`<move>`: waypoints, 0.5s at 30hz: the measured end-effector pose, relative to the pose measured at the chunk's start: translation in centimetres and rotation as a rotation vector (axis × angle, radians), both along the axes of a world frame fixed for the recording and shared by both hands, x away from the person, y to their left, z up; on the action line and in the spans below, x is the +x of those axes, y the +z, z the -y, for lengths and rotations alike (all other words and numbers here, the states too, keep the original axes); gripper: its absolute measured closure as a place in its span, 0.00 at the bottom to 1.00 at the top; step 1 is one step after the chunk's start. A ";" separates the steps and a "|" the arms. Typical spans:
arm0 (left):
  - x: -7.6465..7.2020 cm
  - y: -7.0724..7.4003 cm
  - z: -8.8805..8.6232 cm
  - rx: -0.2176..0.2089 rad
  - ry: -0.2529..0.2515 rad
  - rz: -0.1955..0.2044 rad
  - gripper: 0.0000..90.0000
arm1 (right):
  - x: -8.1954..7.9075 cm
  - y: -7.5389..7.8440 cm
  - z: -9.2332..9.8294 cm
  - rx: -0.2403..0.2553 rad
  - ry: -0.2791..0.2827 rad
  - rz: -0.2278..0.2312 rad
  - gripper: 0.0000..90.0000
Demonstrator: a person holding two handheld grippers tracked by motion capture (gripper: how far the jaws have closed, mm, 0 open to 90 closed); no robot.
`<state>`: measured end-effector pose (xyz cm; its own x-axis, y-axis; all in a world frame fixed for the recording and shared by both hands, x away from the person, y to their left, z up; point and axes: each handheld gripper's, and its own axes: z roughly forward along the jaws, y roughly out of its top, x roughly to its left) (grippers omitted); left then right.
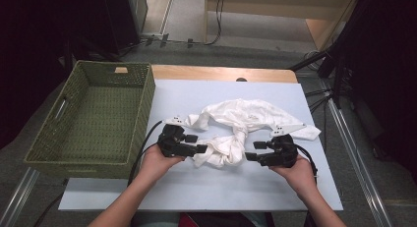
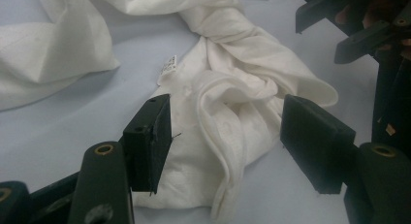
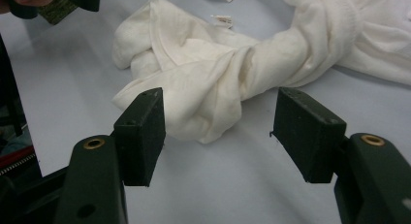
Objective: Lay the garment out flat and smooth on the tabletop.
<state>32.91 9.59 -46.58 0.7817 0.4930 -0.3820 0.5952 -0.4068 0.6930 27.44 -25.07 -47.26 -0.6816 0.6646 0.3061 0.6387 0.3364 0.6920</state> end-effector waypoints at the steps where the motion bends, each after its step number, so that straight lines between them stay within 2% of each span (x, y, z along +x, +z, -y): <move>1: 0.0 -0.1 0.0 -0.002 -0.001 -0.001 0.40 | -0.1 0.0 -0.1 -0.001 0.006 0.000 0.38; 7: 0.2 -0.3 0.1 0.004 -0.007 -0.002 0.40 | -0.9 0.1 -1.0 -0.002 0.034 -0.007 0.38; 15: 0.3 -0.5 0.7 0.011 -0.024 -0.001 0.40 | -1.7 0.3 -2.1 0.000 0.073 -0.001 0.43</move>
